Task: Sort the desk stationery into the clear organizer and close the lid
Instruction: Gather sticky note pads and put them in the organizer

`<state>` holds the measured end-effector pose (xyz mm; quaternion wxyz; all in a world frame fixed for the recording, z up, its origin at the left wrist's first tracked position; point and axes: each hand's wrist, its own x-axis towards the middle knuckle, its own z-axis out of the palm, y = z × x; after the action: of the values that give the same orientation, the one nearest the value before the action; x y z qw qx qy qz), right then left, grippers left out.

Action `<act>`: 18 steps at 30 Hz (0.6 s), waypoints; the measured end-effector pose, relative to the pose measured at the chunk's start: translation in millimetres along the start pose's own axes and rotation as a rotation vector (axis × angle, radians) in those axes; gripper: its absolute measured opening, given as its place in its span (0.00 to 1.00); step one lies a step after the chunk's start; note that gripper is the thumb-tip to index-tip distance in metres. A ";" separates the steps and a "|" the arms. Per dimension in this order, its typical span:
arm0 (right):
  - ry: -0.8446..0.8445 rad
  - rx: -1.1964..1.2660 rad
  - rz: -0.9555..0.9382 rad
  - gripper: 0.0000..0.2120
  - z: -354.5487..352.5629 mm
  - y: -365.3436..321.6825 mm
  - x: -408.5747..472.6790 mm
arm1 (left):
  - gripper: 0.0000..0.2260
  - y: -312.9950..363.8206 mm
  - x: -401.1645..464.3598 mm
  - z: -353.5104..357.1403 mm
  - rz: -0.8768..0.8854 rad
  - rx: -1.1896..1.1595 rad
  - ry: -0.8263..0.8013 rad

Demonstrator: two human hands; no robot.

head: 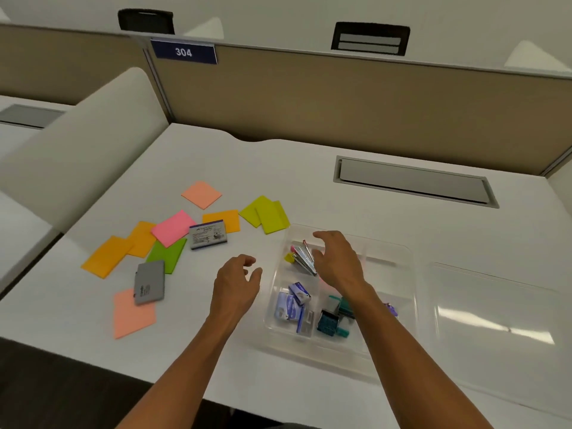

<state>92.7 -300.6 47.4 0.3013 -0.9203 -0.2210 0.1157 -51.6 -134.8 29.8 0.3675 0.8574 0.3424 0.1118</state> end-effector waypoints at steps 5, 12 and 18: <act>-0.085 0.099 -0.133 0.20 28.5 -45.9 -1.0 | 0.15 -33.9 -9.0 -26.9 -0.055 -0.007 0.059; -0.228 0.063 -0.269 0.20 77.4 -98.0 -3.2 | 0.18 -80.3 -17.7 -66.8 -0.193 0.018 0.164; -0.313 -0.031 -0.347 0.23 115.0 -135.7 -4.5 | 0.25 -121.8 -20.3 -98.6 -0.348 0.073 0.214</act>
<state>3.2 -147.0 39.0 0.2647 -0.8439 -0.4215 0.2001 -171.9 -33.4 14.4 0.3115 0.7814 0.5262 0.1245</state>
